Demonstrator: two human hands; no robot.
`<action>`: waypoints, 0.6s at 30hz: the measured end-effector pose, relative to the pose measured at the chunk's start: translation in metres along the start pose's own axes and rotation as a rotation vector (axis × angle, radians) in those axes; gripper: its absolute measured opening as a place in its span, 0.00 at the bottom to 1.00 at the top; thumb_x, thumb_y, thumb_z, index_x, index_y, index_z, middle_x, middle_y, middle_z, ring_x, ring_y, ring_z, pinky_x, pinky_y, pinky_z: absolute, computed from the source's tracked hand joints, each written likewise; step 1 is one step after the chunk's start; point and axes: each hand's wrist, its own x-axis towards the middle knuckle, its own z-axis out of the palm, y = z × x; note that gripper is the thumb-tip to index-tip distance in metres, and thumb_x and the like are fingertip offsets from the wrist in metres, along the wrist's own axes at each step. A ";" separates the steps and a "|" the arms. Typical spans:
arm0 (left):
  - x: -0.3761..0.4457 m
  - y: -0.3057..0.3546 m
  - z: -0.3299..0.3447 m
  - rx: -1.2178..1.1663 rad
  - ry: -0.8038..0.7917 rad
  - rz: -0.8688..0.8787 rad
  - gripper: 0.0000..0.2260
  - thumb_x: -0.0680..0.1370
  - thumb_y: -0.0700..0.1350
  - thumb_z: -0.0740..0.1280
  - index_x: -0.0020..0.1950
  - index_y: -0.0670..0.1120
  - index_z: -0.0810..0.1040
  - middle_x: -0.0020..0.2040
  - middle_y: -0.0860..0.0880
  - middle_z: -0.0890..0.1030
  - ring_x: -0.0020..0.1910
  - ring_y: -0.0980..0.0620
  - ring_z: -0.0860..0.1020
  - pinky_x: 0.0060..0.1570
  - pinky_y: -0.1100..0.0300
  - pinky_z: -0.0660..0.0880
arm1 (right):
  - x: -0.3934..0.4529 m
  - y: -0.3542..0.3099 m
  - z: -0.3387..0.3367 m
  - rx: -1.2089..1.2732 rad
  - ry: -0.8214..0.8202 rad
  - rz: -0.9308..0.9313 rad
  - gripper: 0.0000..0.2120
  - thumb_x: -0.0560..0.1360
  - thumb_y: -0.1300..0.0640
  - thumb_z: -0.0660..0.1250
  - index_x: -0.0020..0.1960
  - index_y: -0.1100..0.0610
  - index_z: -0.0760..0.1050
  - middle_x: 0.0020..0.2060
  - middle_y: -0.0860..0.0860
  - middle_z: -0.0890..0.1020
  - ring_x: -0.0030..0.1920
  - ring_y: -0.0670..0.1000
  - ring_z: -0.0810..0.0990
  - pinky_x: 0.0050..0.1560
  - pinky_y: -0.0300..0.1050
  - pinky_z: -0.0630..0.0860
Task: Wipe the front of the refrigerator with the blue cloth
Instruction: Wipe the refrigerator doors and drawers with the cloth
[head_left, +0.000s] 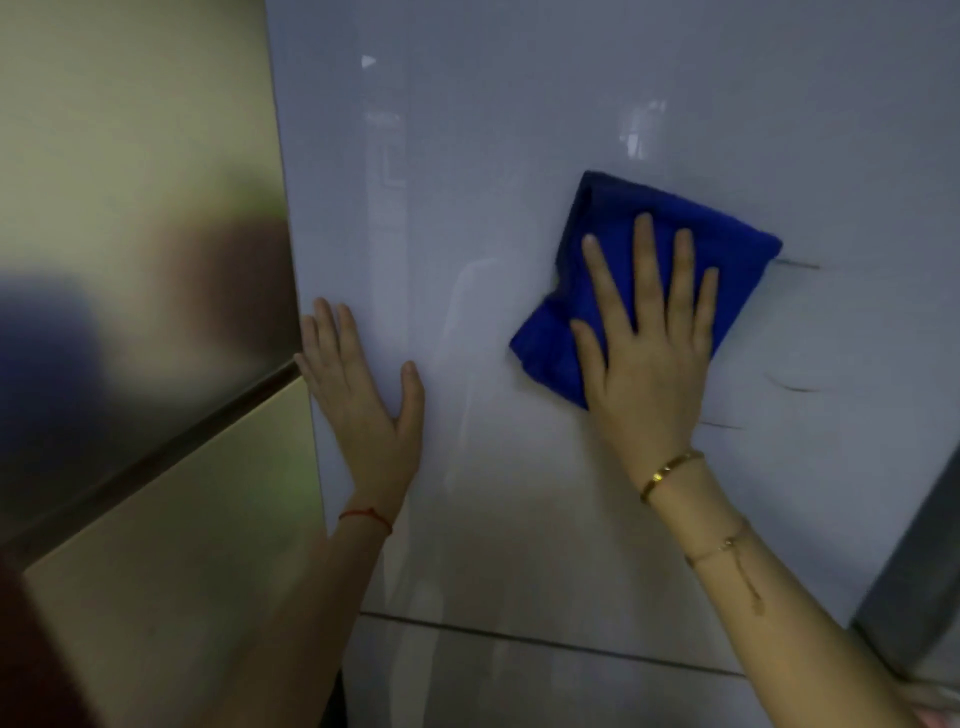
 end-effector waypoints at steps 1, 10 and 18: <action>0.000 0.000 0.000 -0.001 -0.001 -0.002 0.32 0.82 0.51 0.59 0.82 0.39 0.53 0.83 0.45 0.53 0.84 0.41 0.50 0.83 0.47 0.42 | 0.000 -0.006 0.001 -0.007 0.005 0.003 0.26 0.84 0.44 0.52 0.80 0.47 0.53 0.79 0.52 0.53 0.79 0.58 0.49 0.79 0.56 0.42; -0.002 -0.002 0.001 -0.011 -0.002 0.019 0.32 0.82 0.49 0.60 0.83 0.41 0.52 0.84 0.44 0.51 0.84 0.45 0.46 0.82 0.44 0.41 | -0.068 0.020 -0.017 -0.082 -0.150 -0.142 0.28 0.80 0.47 0.56 0.78 0.46 0.53 0.77 0.52 0.57 0.76 0.60 0.56 0.78 0.52 0.40; -0.003 0.002 0.005 -0.008 0.035 -0.005 0.32 0.80 0.47 0.59 0.82 0.39 0.53 0.84 0.42 0.52 0.84 0.43 0.48 0.82 0.46 0.40 | 0.012 0.011 -0.011 -0.031 -0.010 -0.056 0.26 0.83 0.46 0.52 0.79 0.47 0.53 0.79 0.53 0.53 0.79 0.60 0.50 0.79 0.56 0.41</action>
